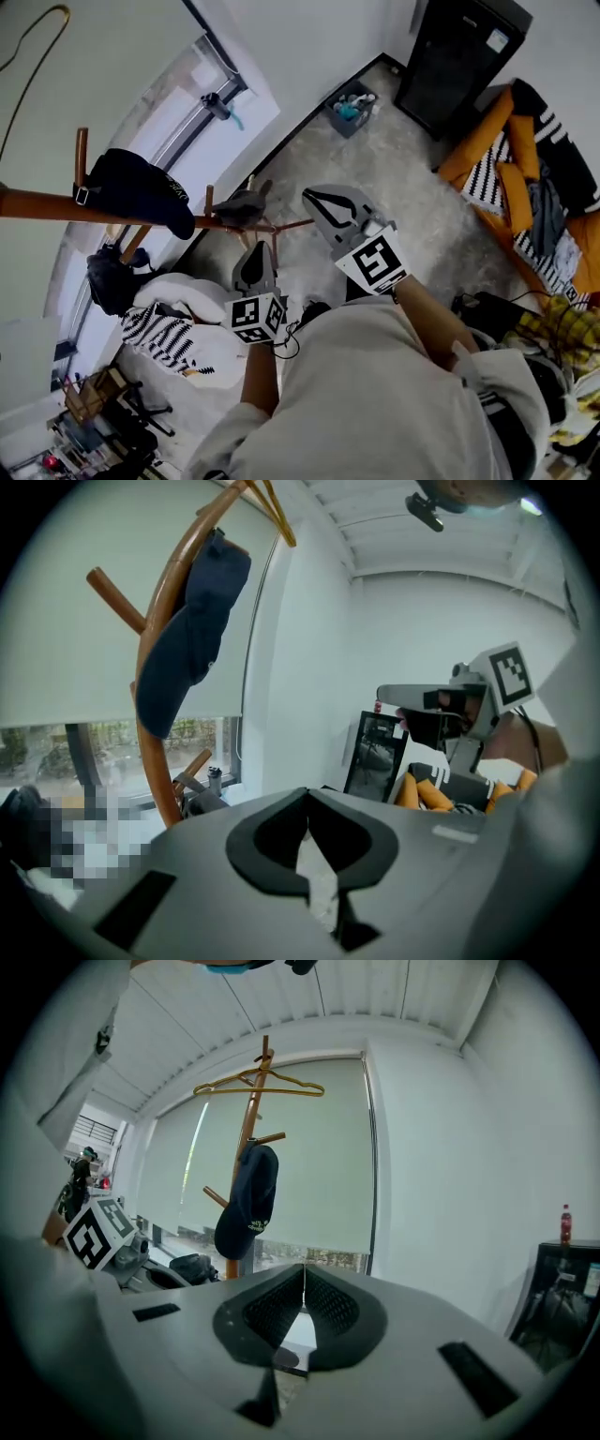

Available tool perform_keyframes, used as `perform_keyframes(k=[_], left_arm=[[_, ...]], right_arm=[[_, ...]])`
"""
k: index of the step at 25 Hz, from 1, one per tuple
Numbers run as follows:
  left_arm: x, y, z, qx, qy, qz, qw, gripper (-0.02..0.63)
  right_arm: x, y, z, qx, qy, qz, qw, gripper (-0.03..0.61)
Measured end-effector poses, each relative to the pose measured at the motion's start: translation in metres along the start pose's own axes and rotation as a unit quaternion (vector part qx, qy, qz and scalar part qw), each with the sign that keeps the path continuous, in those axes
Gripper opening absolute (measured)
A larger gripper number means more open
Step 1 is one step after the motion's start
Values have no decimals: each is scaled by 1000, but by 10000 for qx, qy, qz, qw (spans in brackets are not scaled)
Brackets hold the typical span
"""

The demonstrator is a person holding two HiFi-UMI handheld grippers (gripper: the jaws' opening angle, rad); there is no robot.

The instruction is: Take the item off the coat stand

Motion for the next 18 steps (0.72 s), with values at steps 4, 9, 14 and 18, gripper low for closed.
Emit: perform_keyframes(k=[4,9,14,18], left_arm=[[-22,-2,-5,221,-413,-88,9989,11],[-22,0,-10,474,-1045,-131,9933,11],[0,11,-19,744,-1686,-119,9828,11],[24,21,-27,982,-2227,-48,9699,11]], right_arm=[[-33,12,26,-27,-454,-79,9989,5],[-67,24,25,40,-1197,-296,9924,5],[-101,36,-1,277,-1919,-397,9802,5],[-125,45,-29,455,-2479,-572,9660,5]])
Point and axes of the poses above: the fingertips, and each gripper's own axes: x backward along the fingers, z to its right, y out of its underside, the point moved 8 cm from there along x, backward along the fingers, and after that the axes turned 11 degrees about y, right-handed, at the moved point
